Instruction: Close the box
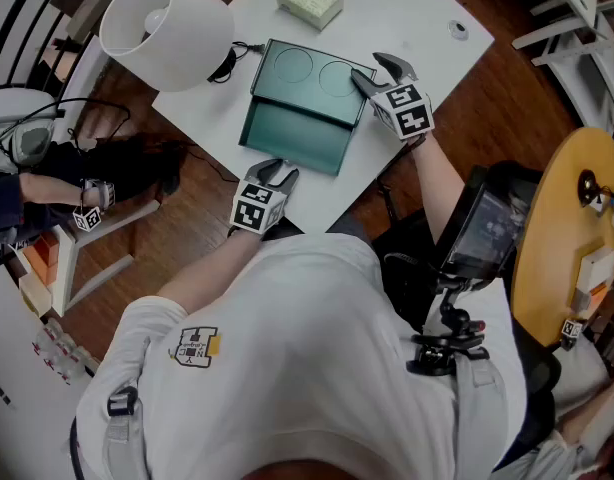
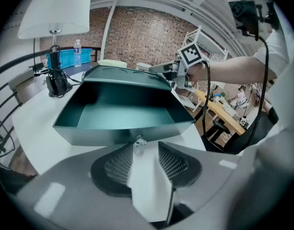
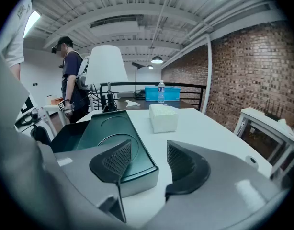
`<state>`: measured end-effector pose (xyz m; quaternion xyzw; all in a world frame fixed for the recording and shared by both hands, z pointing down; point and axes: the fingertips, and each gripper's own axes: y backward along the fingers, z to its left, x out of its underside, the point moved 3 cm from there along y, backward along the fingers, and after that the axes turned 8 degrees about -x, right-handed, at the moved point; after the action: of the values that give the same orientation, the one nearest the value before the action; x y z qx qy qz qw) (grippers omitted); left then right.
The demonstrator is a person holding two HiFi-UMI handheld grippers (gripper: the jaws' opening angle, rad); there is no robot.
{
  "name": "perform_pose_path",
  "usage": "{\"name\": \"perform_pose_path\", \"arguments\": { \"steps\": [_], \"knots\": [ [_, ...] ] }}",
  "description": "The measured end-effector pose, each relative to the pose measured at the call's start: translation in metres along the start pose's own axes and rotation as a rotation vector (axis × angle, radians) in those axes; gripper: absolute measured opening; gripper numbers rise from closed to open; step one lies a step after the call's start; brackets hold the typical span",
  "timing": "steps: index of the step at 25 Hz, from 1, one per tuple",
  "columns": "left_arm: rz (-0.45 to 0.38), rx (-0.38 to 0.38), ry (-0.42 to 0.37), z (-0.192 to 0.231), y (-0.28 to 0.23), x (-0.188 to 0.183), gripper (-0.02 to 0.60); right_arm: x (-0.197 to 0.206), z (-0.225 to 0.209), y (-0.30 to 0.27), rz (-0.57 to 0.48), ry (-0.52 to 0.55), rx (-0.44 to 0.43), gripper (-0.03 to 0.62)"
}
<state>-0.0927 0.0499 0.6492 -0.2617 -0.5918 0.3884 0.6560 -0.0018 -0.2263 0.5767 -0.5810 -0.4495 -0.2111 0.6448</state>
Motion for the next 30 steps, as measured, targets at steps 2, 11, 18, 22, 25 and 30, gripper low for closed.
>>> {"name": "perform_pose_path", "arguments": {
  "steps": [2,11,18,22,25,30],
  "knots": [
    [0.003,-0.012,-0.009,0.002,-0.008,-0.007,0.143,0.004,-0.004,-0.007,0.034,0.028,-0.013,0.23],
    [0.022,-0.025,-0.011,0.015,-0.014,-0.025,0.069,0.006,-0.002,-0.011,0.021,0.035,-0.045,0.153],
    [-0.009,-0.005,-0.034,0.024,-0.042,-0.078,0.069,0.003,-0.004,-0.011,-0.007,0.006,-0.059,0.135],
    [-0.011,0.003,-0.056,0.028,-0.059,-0.103,0.069,0.004,-0.005,-0.011,-0.013,0.0,-0.059,0.135],
    [-0.003,0.011,-0.068,0.028,-0.067,-0.114,0.069,0.006,-0.006,-0.012,-0.013,-0.003,-0.057,0.137],
    [-0.025,0.06,-0.075,0.025,-0.066,-0.113,0.069,0.008,-0.004,-0.011,-0.01,-0.009,-0.056,0.149]
  ]
}}
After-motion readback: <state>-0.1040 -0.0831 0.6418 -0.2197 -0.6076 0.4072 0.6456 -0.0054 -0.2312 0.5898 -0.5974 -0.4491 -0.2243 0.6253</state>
